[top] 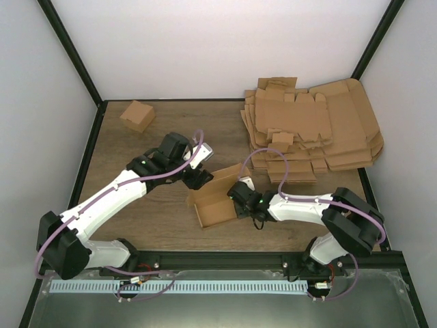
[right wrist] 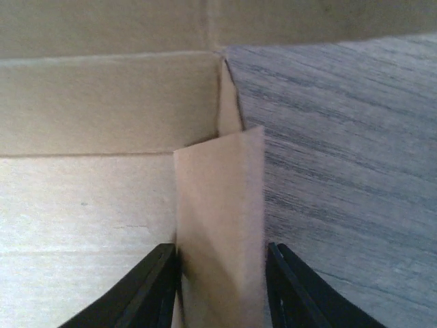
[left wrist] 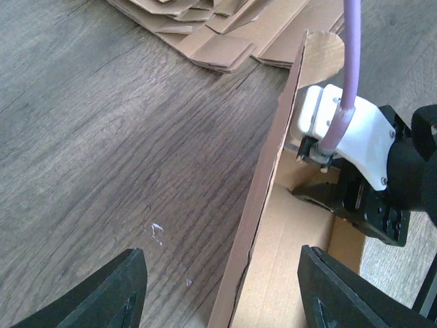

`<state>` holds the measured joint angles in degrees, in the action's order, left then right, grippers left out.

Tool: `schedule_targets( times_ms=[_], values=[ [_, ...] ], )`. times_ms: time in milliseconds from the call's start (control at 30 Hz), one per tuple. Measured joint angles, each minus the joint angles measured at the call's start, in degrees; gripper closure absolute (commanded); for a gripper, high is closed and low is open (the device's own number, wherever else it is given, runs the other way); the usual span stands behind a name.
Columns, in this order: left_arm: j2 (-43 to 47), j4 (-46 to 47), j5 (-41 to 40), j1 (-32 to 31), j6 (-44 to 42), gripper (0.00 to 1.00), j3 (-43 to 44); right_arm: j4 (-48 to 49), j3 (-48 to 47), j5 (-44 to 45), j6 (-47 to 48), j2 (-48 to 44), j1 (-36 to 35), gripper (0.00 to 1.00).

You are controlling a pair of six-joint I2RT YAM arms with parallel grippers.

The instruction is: Fold the paper box

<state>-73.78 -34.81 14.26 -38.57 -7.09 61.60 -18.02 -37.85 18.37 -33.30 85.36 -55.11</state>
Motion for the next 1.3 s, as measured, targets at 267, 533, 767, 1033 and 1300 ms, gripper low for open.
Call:
schedule_targets(
  times_ms=[267, 533, 767, 1033, 1300],
  values=[
    [0.02, -0.04, -0.72, 0.00, 0.02, 0.34, 0.17, 0.20, 0.26, -1.79, 0.31, -6.80, -0.11, 0.51],
    [0.00, 0.02, -1.05, 0.00, 0.50, 0.35, 1.20, -2.89, 0.22, -1.49, -0.37, -6.91, -0.11, 0.63],
    [-4.17, 0.02, 0.83, 0.00, 0.02, 0.35, 3.15, -2.73, 0.22, -2.73, 0.17, -6.49, -0.11, 0.78],
    [-11.56, -0.59, 1.25, 0.11, -0.39, 0.37, 7.89, -2.38, 0.17, -1.86, -0.50, -3.72, -0.11, 0.99],
    [-11.56, -0.63, 7.96, 3.58, 1.40, 0.38, 12.68, -1.27, 0.20, 1.66, -1.36, -3.23, -0.15, 0.99]
  ],
)
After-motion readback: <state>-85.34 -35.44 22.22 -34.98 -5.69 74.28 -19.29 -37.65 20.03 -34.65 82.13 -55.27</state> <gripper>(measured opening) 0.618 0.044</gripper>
